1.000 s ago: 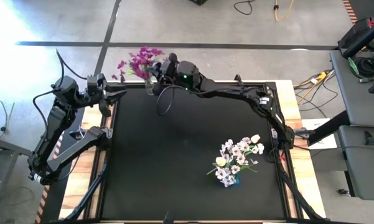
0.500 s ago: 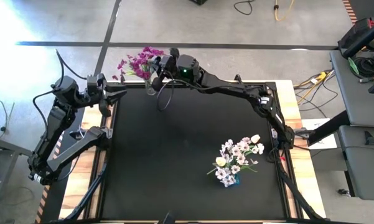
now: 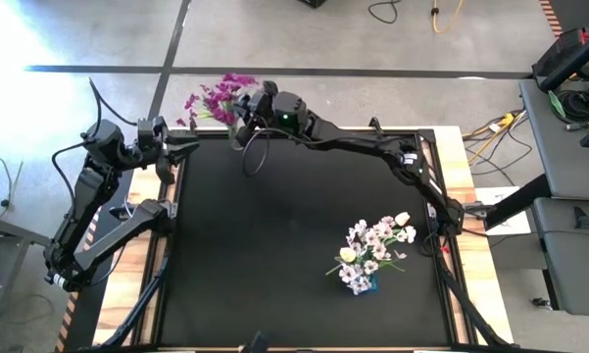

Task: Sort flowers into vase by color
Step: Put the black tulip into the transparent vase

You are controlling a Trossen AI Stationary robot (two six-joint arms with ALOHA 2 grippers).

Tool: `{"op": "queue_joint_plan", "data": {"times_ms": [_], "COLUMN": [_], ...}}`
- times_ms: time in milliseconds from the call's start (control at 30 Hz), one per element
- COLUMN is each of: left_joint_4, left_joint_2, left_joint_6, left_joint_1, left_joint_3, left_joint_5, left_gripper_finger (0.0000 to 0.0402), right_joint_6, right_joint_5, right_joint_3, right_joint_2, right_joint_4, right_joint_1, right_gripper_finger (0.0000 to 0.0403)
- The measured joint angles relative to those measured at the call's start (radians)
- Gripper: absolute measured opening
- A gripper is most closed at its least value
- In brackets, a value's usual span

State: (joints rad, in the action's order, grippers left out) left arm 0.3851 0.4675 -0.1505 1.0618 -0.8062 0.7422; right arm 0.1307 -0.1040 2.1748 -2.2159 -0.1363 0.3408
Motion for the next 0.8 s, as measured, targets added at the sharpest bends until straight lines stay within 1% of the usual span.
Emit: {"op": "queue_joint_plan", "data": {"times_ms": [200,400,533,667,733,800], "left_joint_4": [0.000,0.026,0.031,0.031,0.031,0.031], "left_joint_2": [0.001,0.001,0.001,0.001,0.001,0.001], "left_joint_6": [0.000,0.005,0.011,0.011,0.011,0.011], "left_joint_1": [0.000,0.000,0.000,0.000,0.000,0.000], "left_joint_3": [0.000,0.000,0.000,0.000,0.000,0.000], "left_joint_5": [0.000,-0.001,-0.001,-0.001,-0.001,-0.001], "left_gripper_finger": [0.0078,0.0078,0.0078,0.0077,0.0077,0.0077], "right_joint_6": [-0.023,-0.043,-0.042,-0.026,-0.006,0.006], "right_joint_5": [0.000,-0.003,-0.035,-0.036,-0.037,-0.037], "right_joint_3": [0.031,0.033,0.055,0.099,0.109,0.110], "right_joint_2": [-0.040,-0.043,-0.041,-0.037,-0.036,-0.036], "right_joint_4": [-0.008,-0.003,0.013,0.041,0.049,0.053], "right_joint_1": [0.000,0.000,0.000,0.000,0.000,0.000], "right_gripper_finger": [0.0066,0.0116,0.0139,0.0138,0.0123,0.0097]}}
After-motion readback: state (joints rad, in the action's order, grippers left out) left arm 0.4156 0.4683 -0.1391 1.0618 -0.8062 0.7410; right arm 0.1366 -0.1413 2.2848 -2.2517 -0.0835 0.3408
